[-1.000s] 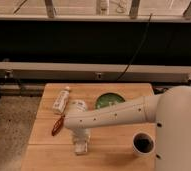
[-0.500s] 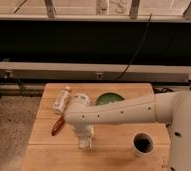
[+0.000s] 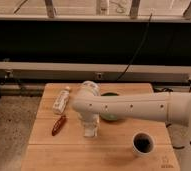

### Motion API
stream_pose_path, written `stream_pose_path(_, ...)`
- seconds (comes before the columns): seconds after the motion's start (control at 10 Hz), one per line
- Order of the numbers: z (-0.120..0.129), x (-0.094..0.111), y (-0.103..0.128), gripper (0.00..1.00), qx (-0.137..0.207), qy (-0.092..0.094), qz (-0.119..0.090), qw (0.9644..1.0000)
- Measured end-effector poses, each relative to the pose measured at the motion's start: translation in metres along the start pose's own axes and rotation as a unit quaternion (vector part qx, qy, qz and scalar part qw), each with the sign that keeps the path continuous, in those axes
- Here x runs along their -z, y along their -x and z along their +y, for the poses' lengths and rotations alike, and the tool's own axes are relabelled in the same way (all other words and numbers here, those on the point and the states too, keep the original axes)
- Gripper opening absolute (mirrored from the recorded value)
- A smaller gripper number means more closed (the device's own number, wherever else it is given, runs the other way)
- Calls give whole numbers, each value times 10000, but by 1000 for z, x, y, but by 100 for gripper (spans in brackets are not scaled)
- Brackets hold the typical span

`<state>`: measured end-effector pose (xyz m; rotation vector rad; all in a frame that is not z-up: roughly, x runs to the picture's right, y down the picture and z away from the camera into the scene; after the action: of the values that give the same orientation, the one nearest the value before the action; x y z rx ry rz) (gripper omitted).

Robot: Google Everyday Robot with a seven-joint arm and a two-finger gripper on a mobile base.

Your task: Place the white sponge in the ceramic bowl

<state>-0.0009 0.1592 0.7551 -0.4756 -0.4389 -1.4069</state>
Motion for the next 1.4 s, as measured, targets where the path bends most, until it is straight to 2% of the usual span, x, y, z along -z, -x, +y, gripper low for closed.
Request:
stream_pose_path(0.3,33,14,-31,0,-302,-17,93,9995)
stream_pose_path(0.7,56,25,-67,0,-618,-124,116,9979)
stream_pose_path(0.8,62,25,-76,4,-695,-110,72,9975)
stream_pose_path(1.0,67,24,-95,22,-808,-75,-18,9967)
stream_pose_path(1.4,72,30,-120,63,-1215,-93,70,9925)
